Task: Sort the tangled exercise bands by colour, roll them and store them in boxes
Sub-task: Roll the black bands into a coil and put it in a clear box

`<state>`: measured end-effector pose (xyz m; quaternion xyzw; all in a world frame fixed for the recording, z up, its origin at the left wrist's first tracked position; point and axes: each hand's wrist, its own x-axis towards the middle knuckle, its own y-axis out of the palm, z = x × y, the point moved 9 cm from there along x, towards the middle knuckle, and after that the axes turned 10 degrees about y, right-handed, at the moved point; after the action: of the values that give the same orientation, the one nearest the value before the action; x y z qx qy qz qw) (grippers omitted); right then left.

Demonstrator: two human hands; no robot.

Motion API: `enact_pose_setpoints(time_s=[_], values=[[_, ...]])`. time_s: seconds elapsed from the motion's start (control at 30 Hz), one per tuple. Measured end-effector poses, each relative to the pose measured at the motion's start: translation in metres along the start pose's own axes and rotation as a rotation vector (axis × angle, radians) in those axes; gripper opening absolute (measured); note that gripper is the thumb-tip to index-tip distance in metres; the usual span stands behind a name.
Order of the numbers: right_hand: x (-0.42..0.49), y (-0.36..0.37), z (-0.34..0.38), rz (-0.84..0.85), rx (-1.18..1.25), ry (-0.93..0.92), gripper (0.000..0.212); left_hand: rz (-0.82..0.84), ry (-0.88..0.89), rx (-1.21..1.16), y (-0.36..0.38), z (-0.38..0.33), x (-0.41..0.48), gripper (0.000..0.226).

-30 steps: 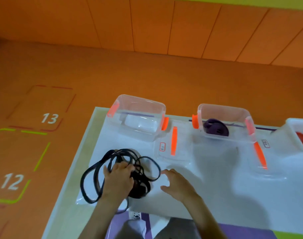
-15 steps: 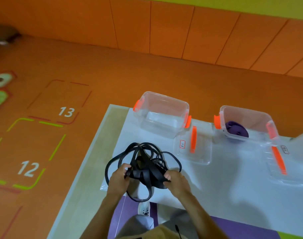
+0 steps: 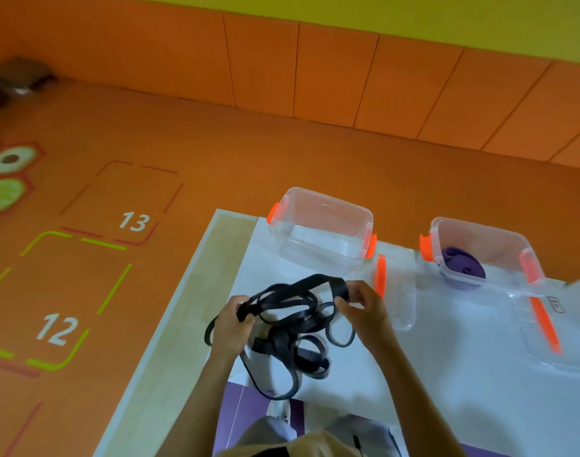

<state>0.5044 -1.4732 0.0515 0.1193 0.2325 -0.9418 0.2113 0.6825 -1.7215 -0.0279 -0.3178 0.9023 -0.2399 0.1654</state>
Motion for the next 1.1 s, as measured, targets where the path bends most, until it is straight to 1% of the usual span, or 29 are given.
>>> enact_pose_setpoints(time_s=[0.03, 0.1, 0.13, 0.23, 0.3, 0.33, 0.37, 0.4, 0.43, 0.5, 0.53, 0.57, 0.63, 0.73, 0.8, 0.87, 0.9, 1.0, 1.03, 1.1], values=[[0.000, -0.003, 0.006, -0.003, 0.033, -0.011, 0.016, 0.012, 0.029, 0.074, 0.003, 0.002, 0.000, 0.021], [0.001, -0.009, 0.018, -0.003, 0.073, -0.045, 0.017, 0.068, 0.074, 0.169, 0.015, 0.003, 0.001, 0.028], [0.000, -0.011, 0.026, 0.005, 0.085, -0.061, 0.018, 0.105, 0.095, 0.145, 0.024, 0.000, 0.000, 0.033], [-0.006, -0.009, 0.056, 0.058, 0.105, -0.142, 0.020, 0.240, 0.187, -0.075, 0.058, -0.027, -0.006, 0.061], [-0.011, -0.004, 0.075, 0.109, 0.091, -0.182, 0.023, 0.372, 0.183, -0.189, 0.083, -0.044, -0.013, 0.080], [-0.013, -0.001, 0.083, 0.135, 0.072, -0.190, 0.025, 0.425, 0.167, -0.198, 0.093, -0.048, -0.015, 0.087], [-0.015, 0.003, 0.089, 0.161, 0.052, -0.195, 0.027, 0.457, 0.159, -0.173, 0.100, -0.051, -0.014, 0.087], [-0.017, 0.007, 0.094, 0.187, 0.041, -0.205, 0.027, 0.463, 0.163, -0.136, 0.104, -0.054, -0.012, 0.080], [-0.019, 0.011, 0.099, 0.213, 0.040, -0.221, 0.028, 0.431, 0.181, -0.120, 0.104, -0.057, -0.007, 0.066], [-0.022, 0.016, 0.103, 0.242, 0.057, -0.243, 0.033, 0.285, 0.201, -0.146, 0.096, -0.063, 0.002, 0.027], [-0.021, 0.016, 0.102, 0.245, 0.061, -0.241, 0.034, 0.208, 0.187, -0.166, 0.089, -0.065, 0.006, 0.014], [-0.021, 0.016, 0.099, 0.245, 0.058, -0.233, 0.036, 0.136, 0.167, -0.184, 0.081, -0.063, 0.009, 0.010], [-0.020, 0.015, 0.090, 0.248, 0.048, -0.207, 0.040, -0.001, 0.153, -0.200, 0.064, -0.057, 0.015, 0.010], [-0.019, 0.023, 0.075, 0.291, 0.003, -0.171, 0.041, -0.233, 0.204, -0.051, 0.036, -0.052, 0.022, 0.016], [-0.019, 0.033, 0.063, 0.334, -0.020, -0.149, 0.037, -0.354, 0.143, 0.038, 0.023, -0.042, 0.023, 0.016], [-0.018, 0.040, 0.049, 0.361, -0.012, -0.114, 0.033, -0.452, 0.046, 0.063, 0.009, -0.031, 0.021, 0.028], [-0.018, 0.042, 0.043, 0.359, 0.006, -0.094, 0.032, -0.482, 0.034, 0.093, 0.004, -0.028, 0.020, 0.034], [-0.015, 0.043, 0.032, 0.364, 0.085, -0.041, 0.030, -0.517, 0.073, 0.266, -0.006, -0.032, 0.021, 0.037], [-0.015, 0.045, 0.032, 0.386, 0.104, -0.037, 0.030, -0.474, 0.101, 0.266, -0.004, -0.034, 0.025, 0.036], [-0.014, 0.050, 0.036, 0.434, 0.149, -0.040, 0.029, -0.299, 0.198, 0.114, 0.011, -0.040, 0.037, 0.030]])
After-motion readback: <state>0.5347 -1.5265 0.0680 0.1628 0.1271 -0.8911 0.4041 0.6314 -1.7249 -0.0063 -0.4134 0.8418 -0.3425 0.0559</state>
